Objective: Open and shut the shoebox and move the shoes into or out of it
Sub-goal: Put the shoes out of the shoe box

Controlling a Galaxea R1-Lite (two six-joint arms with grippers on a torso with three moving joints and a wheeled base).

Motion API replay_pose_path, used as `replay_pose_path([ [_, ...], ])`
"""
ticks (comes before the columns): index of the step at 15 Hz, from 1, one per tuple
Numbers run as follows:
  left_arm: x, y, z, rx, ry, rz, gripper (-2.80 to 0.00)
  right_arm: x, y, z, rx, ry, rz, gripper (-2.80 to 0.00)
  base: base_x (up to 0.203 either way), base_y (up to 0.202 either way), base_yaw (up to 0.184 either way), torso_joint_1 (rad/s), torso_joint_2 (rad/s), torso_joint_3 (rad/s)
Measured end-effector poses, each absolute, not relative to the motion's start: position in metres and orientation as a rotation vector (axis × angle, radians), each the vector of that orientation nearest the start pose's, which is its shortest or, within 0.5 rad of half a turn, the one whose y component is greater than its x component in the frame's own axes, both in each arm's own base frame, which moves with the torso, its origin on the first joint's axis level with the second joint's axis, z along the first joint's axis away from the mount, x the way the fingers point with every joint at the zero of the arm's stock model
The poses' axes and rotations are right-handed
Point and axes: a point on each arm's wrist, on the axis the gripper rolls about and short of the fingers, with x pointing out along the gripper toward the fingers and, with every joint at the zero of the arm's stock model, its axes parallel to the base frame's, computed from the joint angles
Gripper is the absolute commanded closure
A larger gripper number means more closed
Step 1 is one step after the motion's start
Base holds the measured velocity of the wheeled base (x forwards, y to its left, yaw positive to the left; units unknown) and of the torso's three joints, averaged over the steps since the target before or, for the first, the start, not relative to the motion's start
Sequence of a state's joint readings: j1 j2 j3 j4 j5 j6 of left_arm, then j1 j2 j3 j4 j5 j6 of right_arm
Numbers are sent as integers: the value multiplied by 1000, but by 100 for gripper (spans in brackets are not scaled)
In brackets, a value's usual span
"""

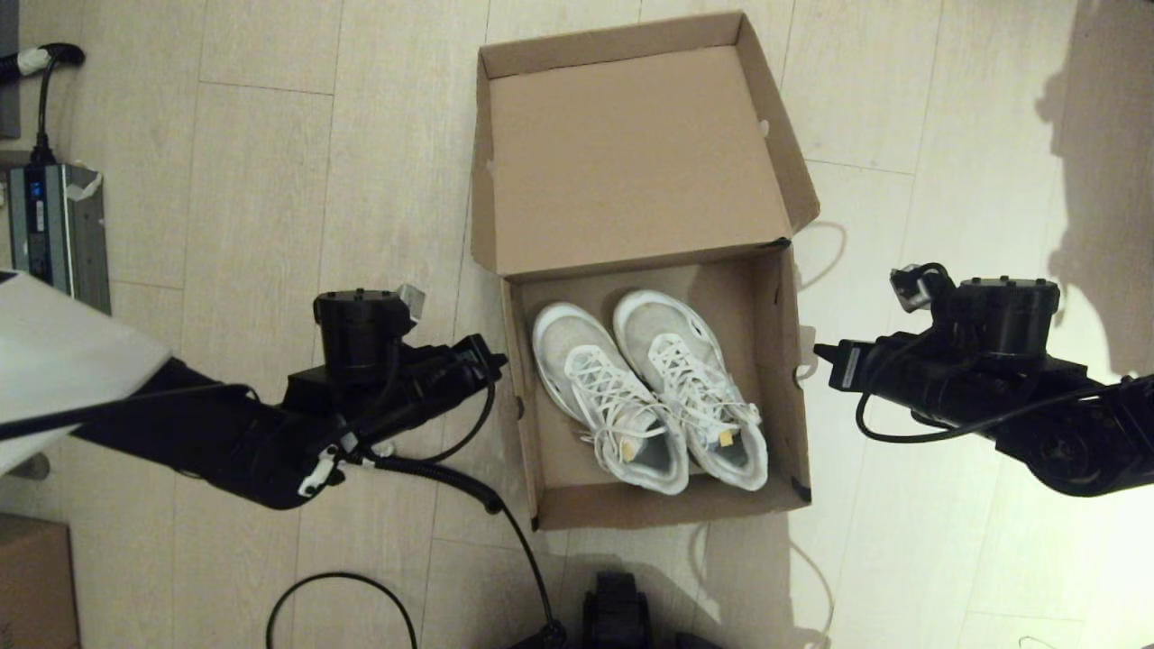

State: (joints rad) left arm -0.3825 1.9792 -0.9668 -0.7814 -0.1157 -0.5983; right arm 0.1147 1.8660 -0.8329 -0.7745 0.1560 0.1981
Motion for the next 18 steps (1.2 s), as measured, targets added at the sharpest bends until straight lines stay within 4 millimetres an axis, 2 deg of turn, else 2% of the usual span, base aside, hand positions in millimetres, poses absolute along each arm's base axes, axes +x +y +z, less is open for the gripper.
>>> replay_pose_path([
  [3, 355, -151, 146, -559, 337, -437, 0, 327, 51, 135, 194, 322, 251, 0, 0, 0, 0, 0, 0, 0],
  [8, 370, -161, 151, -565, 301, -457, 0, 295, 72, 111, 175, 391, 322, 0, 0, 0, 0, 0, 0, 0],
  [12, 371, -169, 144, -560, 321, -469, 0, 264, 75, 93, 165, 473, 352, 0, 0, 0, 0, 0, 0, 0],
  [15, 361, -164, 132, -550, 370, -446, 0, 261, 73, 94, 164, 446, 335, 0, 0, 0, 0, 0, 0, 0],
  [18, 340, -154, 123, -538, 426, -423, 0, 272, 63, 103, 162, 392, 287, 0, 0, 0, 0, 0, 0, 0],
])
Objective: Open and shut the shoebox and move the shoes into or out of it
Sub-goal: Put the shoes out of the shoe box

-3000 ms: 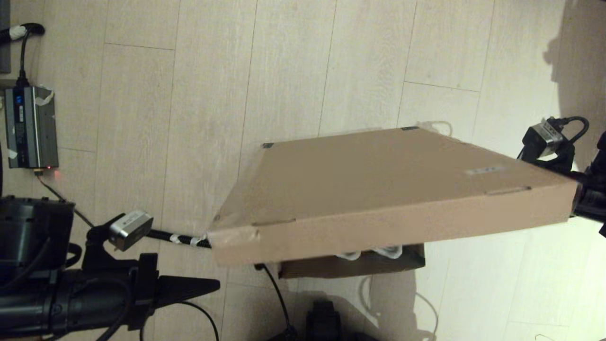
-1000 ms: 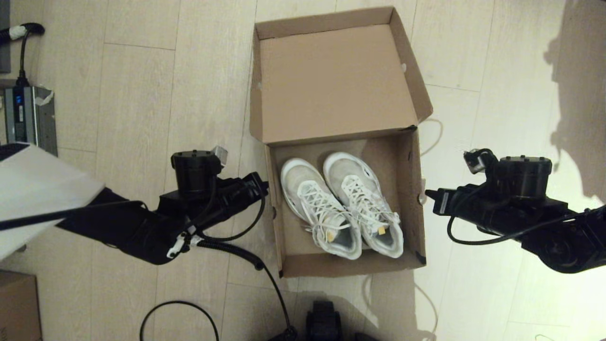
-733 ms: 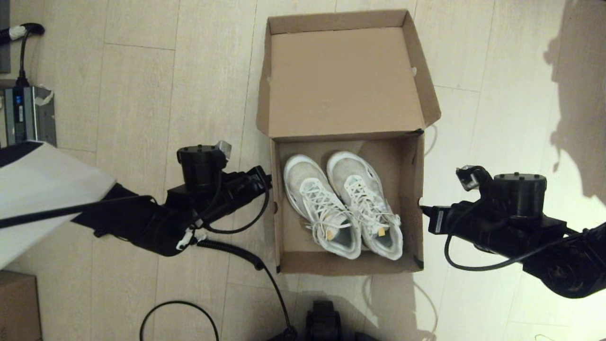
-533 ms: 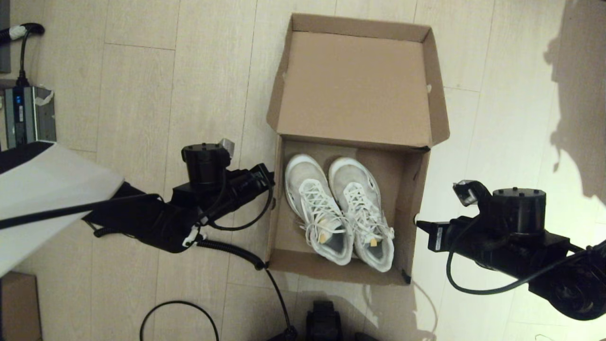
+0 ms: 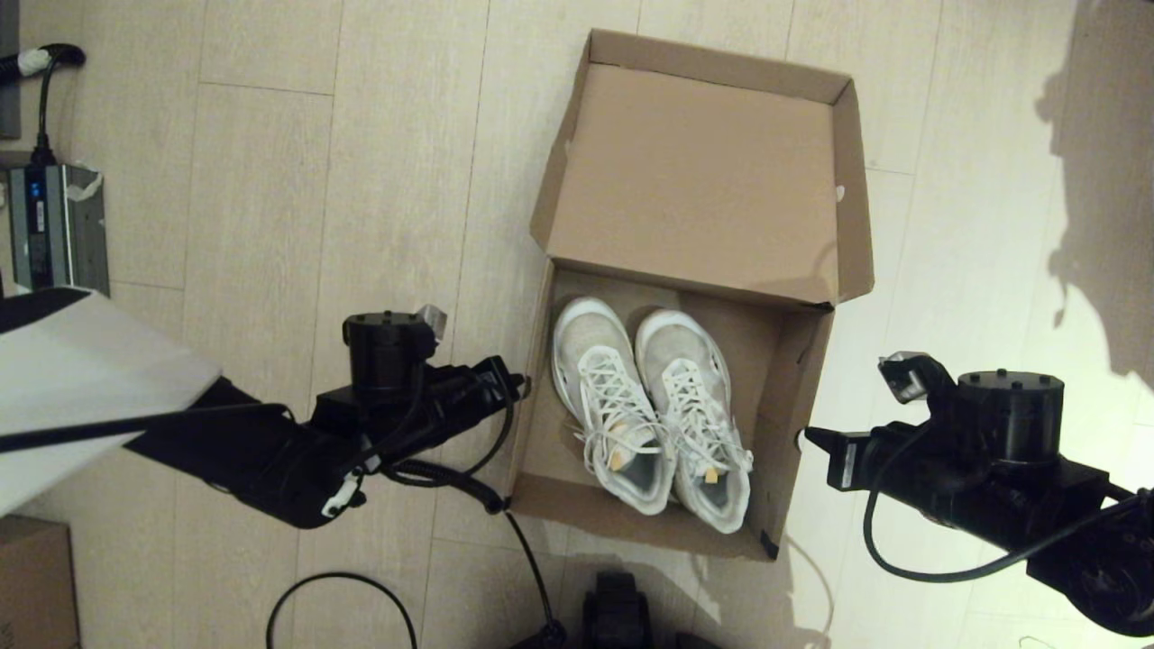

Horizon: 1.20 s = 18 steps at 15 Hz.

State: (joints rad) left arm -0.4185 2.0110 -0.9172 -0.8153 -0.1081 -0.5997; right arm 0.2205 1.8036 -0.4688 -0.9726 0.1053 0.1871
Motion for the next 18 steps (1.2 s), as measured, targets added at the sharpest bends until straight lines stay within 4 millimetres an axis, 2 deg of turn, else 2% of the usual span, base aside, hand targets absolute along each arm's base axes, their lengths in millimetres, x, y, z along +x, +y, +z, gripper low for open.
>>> replay_pose_path([
  [3, 321, -148, 116, -530, 463, -415, 0, 287, 44, 118, 141, 319, 229, 0, 0, 0, 0, 0, 0, 0],
  [6, 304, -150, 108, -521, 477, -424, 0, 299, 27, 133, 114, 254, 153, 0, 0, 0, 0, 0, 0, 0],
  [9, 299, -151, 105, -517, 476, -417, 0, 296, 22, 135, 113, 263, 132, 0, 0, 0, 0, 0, 0, 0],
  [13, 303, -153, 110, -521, 454, -426, 0, 278, 22, 122, 118, 340, 135, 0, 0, 0, 0, 0, 0, 0],
  [18, 326, -164, 125, -529, 408, -444, 0, 265, 23, 124, 128, 345, 163, 0, 0, 0, 0, 0, 0, 0],
])
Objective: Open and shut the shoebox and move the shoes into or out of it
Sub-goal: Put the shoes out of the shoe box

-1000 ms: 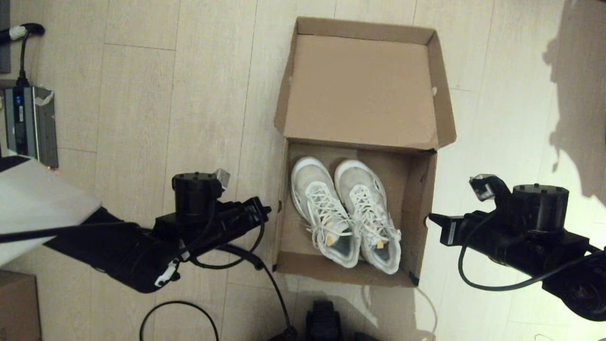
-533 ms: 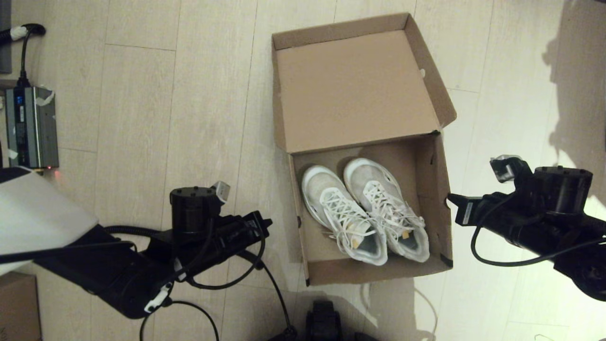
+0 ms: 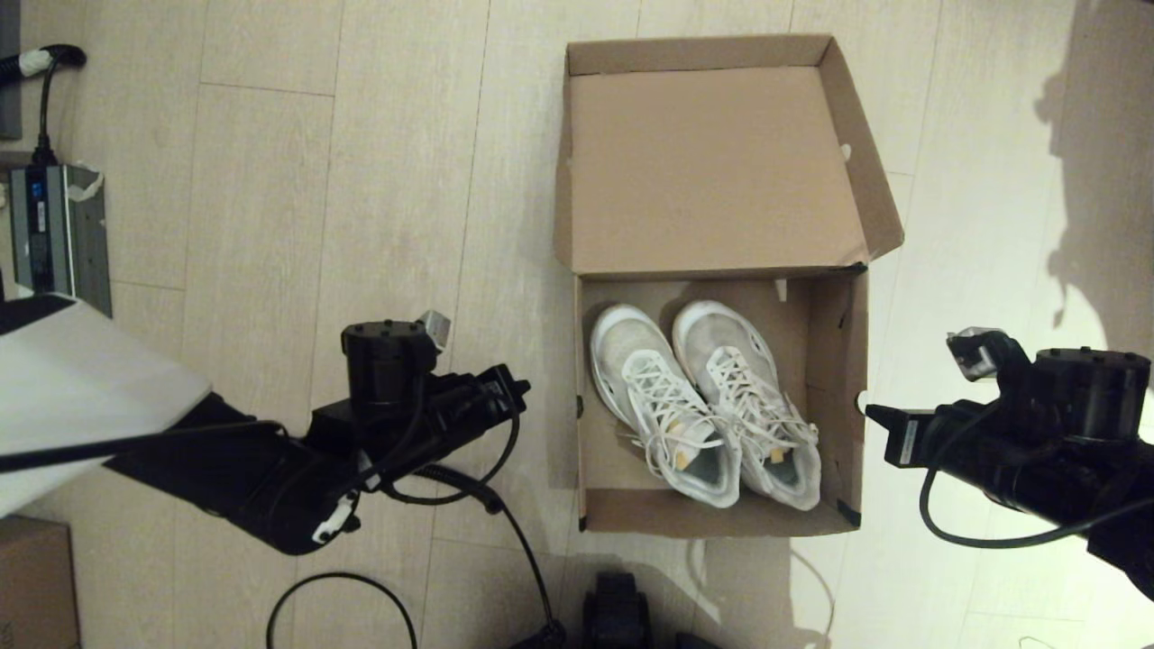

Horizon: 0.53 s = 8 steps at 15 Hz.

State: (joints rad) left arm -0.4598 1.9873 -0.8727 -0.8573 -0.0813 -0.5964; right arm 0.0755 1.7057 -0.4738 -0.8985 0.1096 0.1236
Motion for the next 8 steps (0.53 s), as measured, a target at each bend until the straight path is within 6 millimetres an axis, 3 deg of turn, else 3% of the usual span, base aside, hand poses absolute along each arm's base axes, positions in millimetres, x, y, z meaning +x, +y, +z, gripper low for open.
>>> replay_pose_path([
  [4, 327, -163, 134, -522, 428, -433, 0, 251, 28, 137, 134, 327, 210, 0, 0, 0, 0, 0, 0, 0],
  [8, 306, -146, 163, -520, 426, -407, 0, 235, 55, 163, 115, 352, 306, 0, 0, 0, 0, 0, 0, 0],
])
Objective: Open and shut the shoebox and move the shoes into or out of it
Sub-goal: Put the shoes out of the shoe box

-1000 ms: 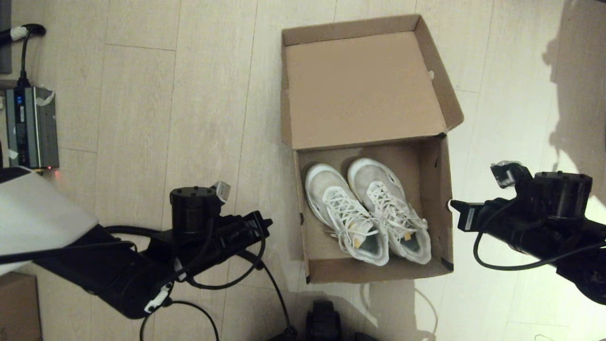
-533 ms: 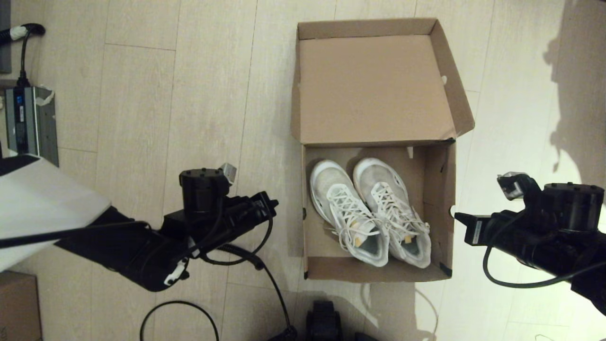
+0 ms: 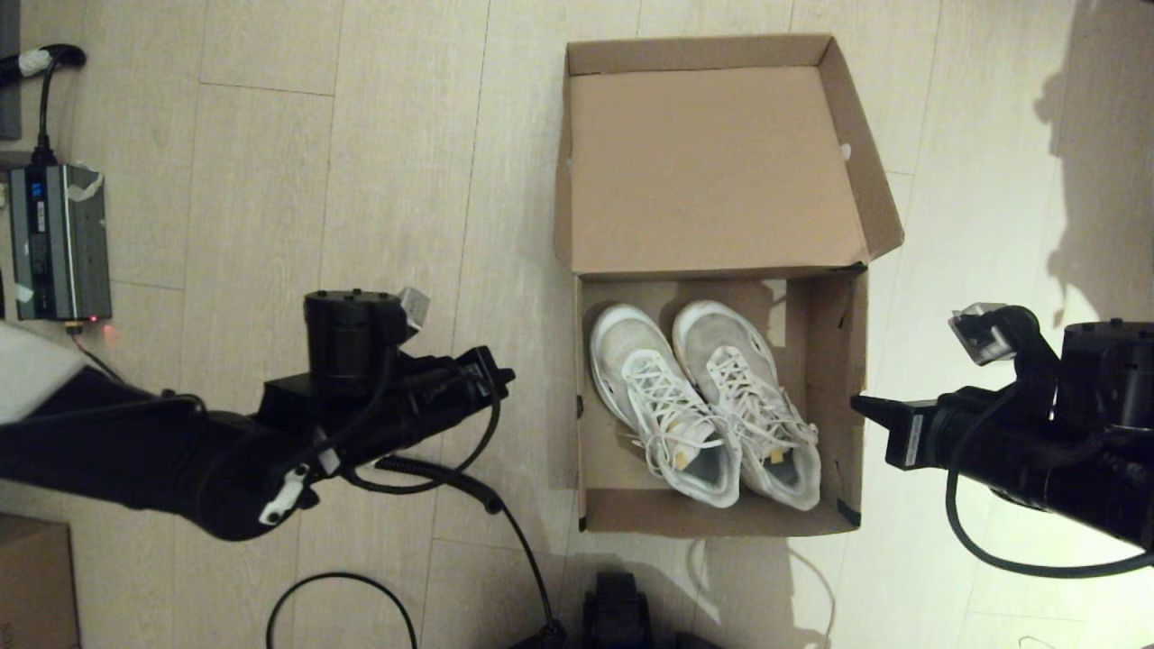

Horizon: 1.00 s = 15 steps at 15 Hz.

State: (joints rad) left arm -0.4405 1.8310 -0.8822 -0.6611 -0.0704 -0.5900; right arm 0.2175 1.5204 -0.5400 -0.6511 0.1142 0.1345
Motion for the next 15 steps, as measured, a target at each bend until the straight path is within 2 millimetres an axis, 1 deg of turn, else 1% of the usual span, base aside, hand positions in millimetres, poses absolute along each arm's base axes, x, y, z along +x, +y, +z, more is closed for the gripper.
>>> replay_pose_path([
  [1, 299, -135, 170, -522, 420, -383, 0, 233, 60, 169, 108, 375, 322, 0, 0, 0, 0, 0, 0, 0],
  [2, 292, -119, 176, -522, 408, -343, 0, 231, 64, 172, 100, 402, 338, -280, 0, 0, 0, 0, 0, 0],
  [4, 281, -83, 181, -490, 373, -250, 0, 229, 69, 174, 88, 442, 355, -280, 0, 0, 0, 0, 0, 0],
  [6, 273, -50, 181, -446, 337, -163, 0, 225, 79, 170, 63, 500, 394, -280, 0, 0, 0, 0, 0, 0],
  [7, 271, -37, 182, -443, 314, -126, 0, 224, 84, 167, 48, 523, 414, -280, 0, 0, 0, 0, 0, 0],
  [9, 274, -17, 183, -446, 256, -72, 0, 225, 99, 160, 8, 547, 455, -280, 0, 0, 0, 0, 0, 0],
  [10, 277, -8, 183, -447, 231, -46, 0, 225, 106, 154, -47, 556, 459, -280, 0, 0, 0, 0, 0, 0],
  [12, 283, 4, 180, -417, 197, -18, 0, 223, 112, 137, -184, 570, 437, -280, 0, 0, 0, 0, 0, 0],
  [14, 287, 6, 173, -406, 211, -4, 0, 226, 115, 123, -217, 566, 434, -280, 0, 0, 0, 0, 0, 0],
  [15, 287, 6, 171, -404, 217, -2, 0, 230, 118, 117, -215, 551, 434, -280, 0, 0, 0, 0, 0, 0],
])
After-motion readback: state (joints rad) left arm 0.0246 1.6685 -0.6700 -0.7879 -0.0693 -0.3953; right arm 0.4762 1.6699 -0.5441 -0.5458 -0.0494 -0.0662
